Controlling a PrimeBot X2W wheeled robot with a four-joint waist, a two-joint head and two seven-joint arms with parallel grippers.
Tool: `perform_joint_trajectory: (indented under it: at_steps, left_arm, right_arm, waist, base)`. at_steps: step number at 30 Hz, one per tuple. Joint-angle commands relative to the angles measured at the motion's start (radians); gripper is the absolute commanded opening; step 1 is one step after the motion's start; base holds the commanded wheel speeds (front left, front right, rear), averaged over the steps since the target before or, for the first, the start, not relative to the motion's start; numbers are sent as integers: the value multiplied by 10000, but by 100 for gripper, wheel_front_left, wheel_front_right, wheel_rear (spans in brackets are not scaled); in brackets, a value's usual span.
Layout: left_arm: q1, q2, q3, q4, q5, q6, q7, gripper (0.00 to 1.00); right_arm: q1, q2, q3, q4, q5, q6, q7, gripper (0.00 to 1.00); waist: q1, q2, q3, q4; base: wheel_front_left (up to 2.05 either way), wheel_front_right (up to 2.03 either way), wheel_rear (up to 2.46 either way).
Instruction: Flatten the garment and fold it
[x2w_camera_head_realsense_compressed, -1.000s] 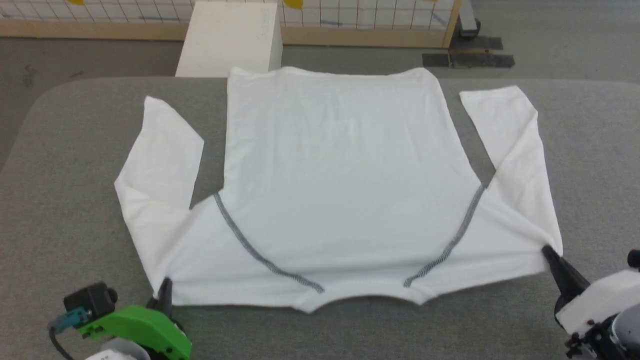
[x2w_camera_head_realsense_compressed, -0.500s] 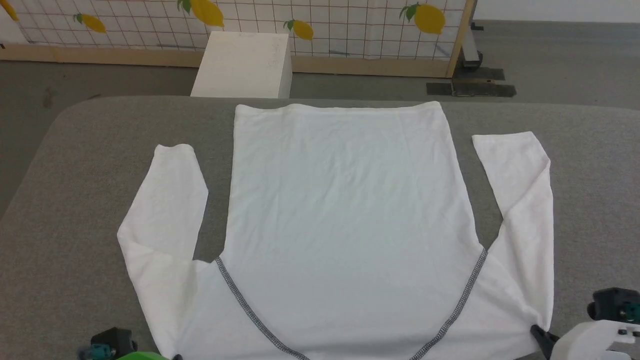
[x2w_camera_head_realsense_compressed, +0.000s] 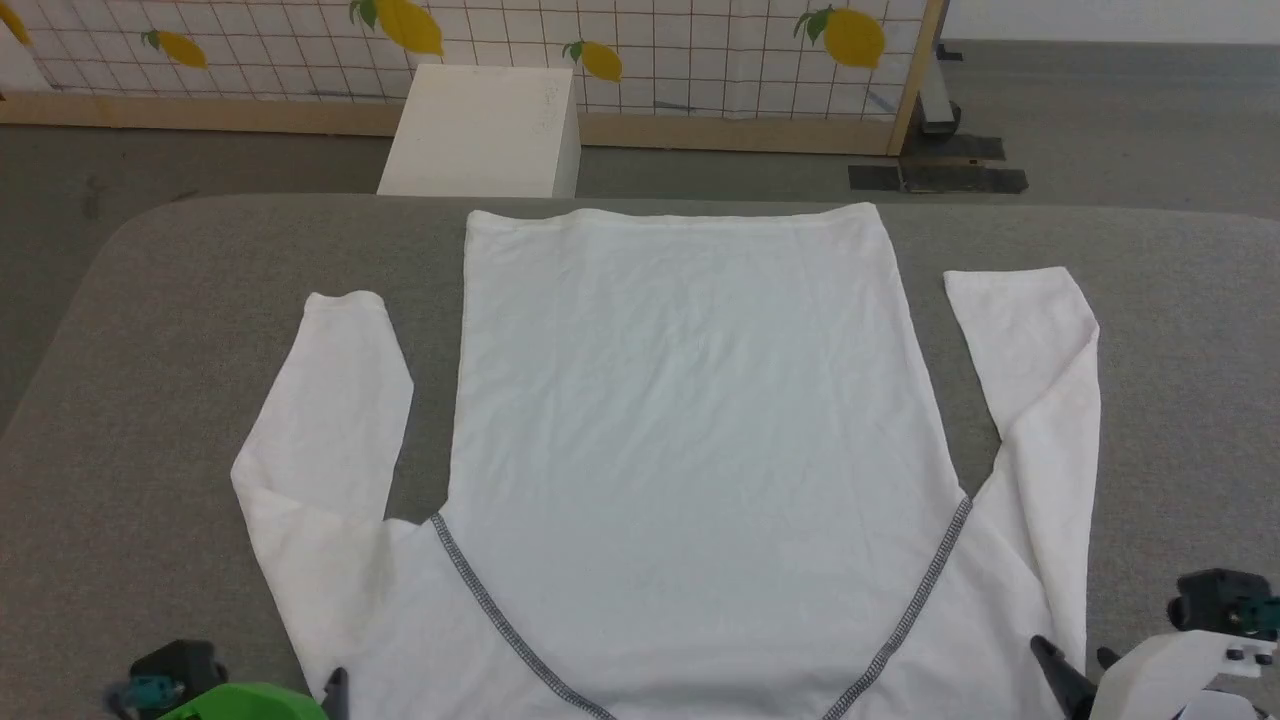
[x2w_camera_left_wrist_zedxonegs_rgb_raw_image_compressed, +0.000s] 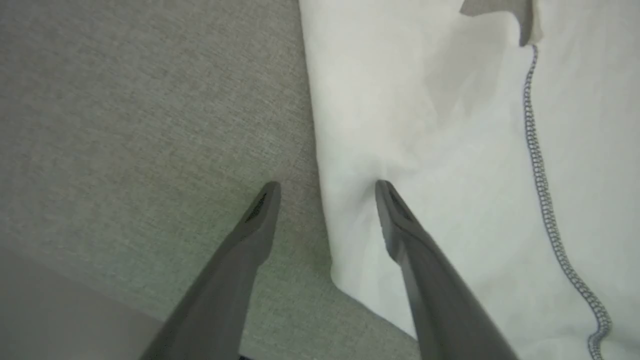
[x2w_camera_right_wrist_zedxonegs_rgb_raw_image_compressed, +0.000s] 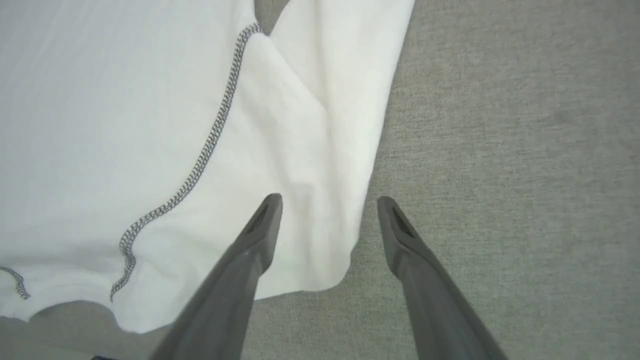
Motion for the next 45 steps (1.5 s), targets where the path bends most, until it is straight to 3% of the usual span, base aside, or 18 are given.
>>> perform_joint_trajectory:
  at_steps: [1, 8, 13, 18, 32, 38, 45]
  left_arm:
    - [173, 217, 159, -148, -38, 72, -50, 100]
    - [167, 850, 659, -1595, 896, 561, -1129, 100]
    - [-450, 797, 495, -2018, 1917, 11, -3371, 100]
    - [-1065, 757, 204, -1859, 2709, -673, -4931, 100]
    - [-2331, -323, 893, -2967, 4214, -1558, -5243, 100]
    - [-2707, -774, 1367, -3495, 4680, -2036, -5244, 100]
    - [-2766, -1216, 1790, -3620, 5034, -2472, -5245, 100]
  right_arm:
    - [-43, -13, -173, -243, 278, -15, -101, 100]
    - [-311, -13, -1476, -1322, 956, -15, -302, 100]
    - [-1656, -13, -2062, -1382, 771, -15, -532, 100]
    - [-3657, -169, -1994, -894, -488, -15, -656, 100]
    - [-8944, -1848, -1724, 2557, -2829, -15, 779, 100]
    - [-10133, -2061, -1540, 3202, -3568, -15, 1468, 100]
    - [-10480, -2107, -1395, 3663, -4009, -15, 1997, 100]
  waist:
    - [1, 0, -32, 9]
    - [1, 0, -3, 41]
    - [1, 0, 325, -76]
    - [1, 0, 1118, -272]
    - [1, 0, 4337, 174]
    - [1, 0, 5316, 497]
    - [1, 0, 5712, 717]
  base:
    - [0, 0, 0]
    - [0, 0, 0]
    - [0, 0, 0]
    - [0, 0, 0]
    - [0, 0, 0]
    - [0, 0, 0]
    - [0, 0, 0]
